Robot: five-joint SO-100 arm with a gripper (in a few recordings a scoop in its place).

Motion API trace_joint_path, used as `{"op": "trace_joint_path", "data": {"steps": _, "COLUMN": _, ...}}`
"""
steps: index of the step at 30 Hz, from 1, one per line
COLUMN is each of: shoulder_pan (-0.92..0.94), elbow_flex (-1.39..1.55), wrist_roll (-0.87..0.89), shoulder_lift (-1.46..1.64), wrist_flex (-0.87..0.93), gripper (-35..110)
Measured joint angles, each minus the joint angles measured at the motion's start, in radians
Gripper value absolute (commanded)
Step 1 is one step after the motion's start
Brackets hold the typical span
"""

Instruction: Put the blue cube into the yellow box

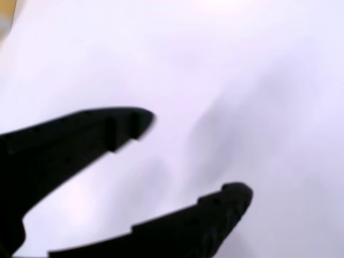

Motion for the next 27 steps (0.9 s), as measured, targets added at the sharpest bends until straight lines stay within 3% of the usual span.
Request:
{"op": "trace_joint_path", "data": {"steps": 11, "shoulder_pan": -0.028, "elbow_flex": -0.325, "wrist_roll": 0.018, "shoulder_lift": -0.538, "wrist_flex": -0.597, "gripper": 46}}
{"op": "trace_joint_path", "data": {"steps": 27, "shoulder_pan": -0.086, "elbow_flex": -0.879, "wrist_roll": 0.107, "shoulder_lift": -1.146, "wrist_flex": -0.758, "gripper": 61}}
